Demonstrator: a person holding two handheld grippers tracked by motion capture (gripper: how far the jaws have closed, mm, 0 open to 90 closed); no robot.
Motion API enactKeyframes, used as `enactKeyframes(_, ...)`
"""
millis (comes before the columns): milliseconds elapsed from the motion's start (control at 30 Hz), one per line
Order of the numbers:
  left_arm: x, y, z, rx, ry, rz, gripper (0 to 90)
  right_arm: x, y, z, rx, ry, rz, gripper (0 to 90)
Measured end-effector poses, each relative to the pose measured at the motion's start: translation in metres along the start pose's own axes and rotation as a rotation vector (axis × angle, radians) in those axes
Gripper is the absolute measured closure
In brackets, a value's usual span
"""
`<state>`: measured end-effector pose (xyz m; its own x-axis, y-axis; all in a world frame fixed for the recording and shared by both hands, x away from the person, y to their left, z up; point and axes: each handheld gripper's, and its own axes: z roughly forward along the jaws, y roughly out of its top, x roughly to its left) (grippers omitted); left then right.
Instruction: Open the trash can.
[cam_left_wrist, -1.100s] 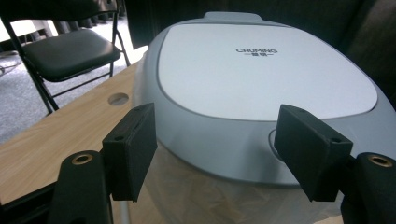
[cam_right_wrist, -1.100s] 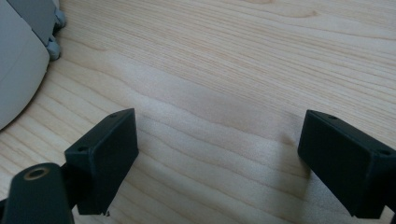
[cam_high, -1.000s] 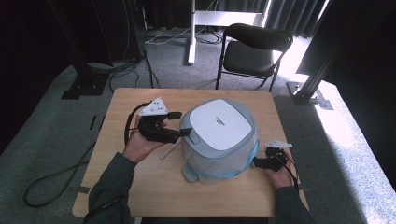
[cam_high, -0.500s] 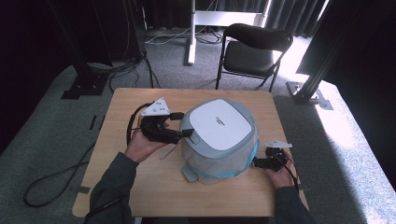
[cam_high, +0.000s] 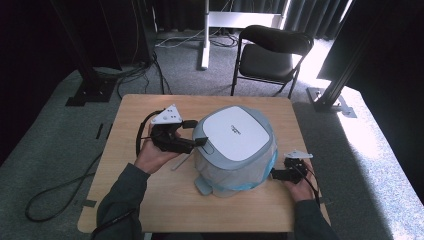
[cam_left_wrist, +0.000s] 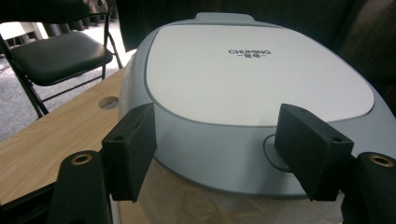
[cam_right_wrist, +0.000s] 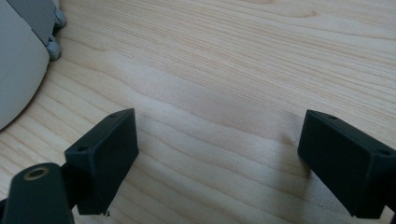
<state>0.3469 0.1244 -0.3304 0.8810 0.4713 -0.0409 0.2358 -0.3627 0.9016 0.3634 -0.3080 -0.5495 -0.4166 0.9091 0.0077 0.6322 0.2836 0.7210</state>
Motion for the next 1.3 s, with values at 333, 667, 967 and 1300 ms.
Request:
enactKeyframes(333,0.0000,-0.0001,-0.0002,0.006,-0.004,-0.001,32.1,0.0000,0.0000,0.0000,0.000,0.000,0.000,11.2)
enactKeyframes(667,-0.0053,0.0013,-0.0014,0.016,0.029,0.026,33.3,0.0000,0.0000,0.0000,0.000,0.000,0.000,11.2)
enactKeyframes(967,-0.0062,0.0008,-0.0022,0.017,0.029,0.026,35.7,0.0001,-0.0001,0.0000,0.000,-0.001,0.000,11.2)
enactKeyframes(1300,-0.0031,-0.0028,-0.0065,0.002,0.033,0.025,35.9,0.0001,0.0000,0.0000,0.001,0.000,0.001,11.2)
